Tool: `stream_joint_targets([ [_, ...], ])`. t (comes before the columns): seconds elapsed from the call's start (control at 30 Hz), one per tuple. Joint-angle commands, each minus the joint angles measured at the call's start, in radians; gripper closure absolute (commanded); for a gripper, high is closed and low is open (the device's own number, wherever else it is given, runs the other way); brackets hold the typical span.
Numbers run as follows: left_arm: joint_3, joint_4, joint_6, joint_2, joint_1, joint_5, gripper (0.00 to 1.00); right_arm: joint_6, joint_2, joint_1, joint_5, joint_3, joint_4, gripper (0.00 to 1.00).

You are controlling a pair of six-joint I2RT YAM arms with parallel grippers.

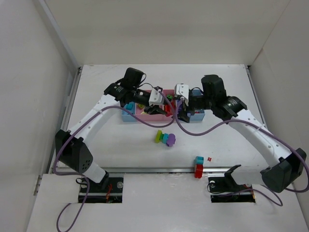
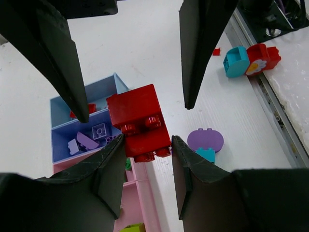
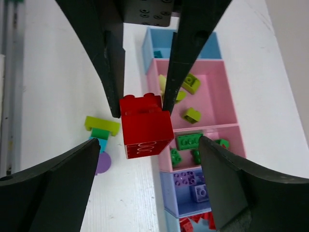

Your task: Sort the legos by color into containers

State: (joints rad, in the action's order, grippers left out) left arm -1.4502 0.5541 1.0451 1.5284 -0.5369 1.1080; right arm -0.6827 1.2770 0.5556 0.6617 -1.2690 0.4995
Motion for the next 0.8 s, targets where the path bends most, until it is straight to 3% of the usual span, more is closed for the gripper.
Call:
stream_joint_targets([
  [0.0,-0.047,0.076,0.107,-0.039,-0.008,0.075,1.0,-0.041,-0.007,-0.002,0.13,-0.05,0.02,0.13],
  [0.23,-0.047,0.095,0.116,-0.039,-0.017,0.065,1.0,-0.041,0.036,-0.002,0.176,-0.05,-0.016,0.4],
  [0.37,-0.047,0.095,0.098,-0.039,-0.017,0.065,1.0,-0.031,0.062,-0.002,0.185,-0.072,0.007,0.65],
  [0.4,-0.047,0.095,0.098,-0.039,-0.017,0.056,1.0,-0.031,0.074,-0.002,0.185,-0.084,0.019,0.79],
  [0.5,-0.047,0.095,0.07,-0.039,-0.017,0.003,1.0,-0.019,0.084,-0.011,0.17,-0.095,0.079,1.0],
  [0.7,0.016,0.078,0.006,-0.07,0.026,-0.111,1.0,0.033,-0.007,-0.176,0.052,0.054,0.073,1.0],
  [0.73,0.016,0.061,-0.028,-0.07,0.026,-0.131,1.0,0.075,-0.022,-0.193,0.0,0.075,0.039,1.0],
  [0.77,0.027,0.04,-0.066,-0.079,0.026,-0.152,1.0,0.124,-0.039,-0.204,-0.146,0.101,-0.01,1.0],
])
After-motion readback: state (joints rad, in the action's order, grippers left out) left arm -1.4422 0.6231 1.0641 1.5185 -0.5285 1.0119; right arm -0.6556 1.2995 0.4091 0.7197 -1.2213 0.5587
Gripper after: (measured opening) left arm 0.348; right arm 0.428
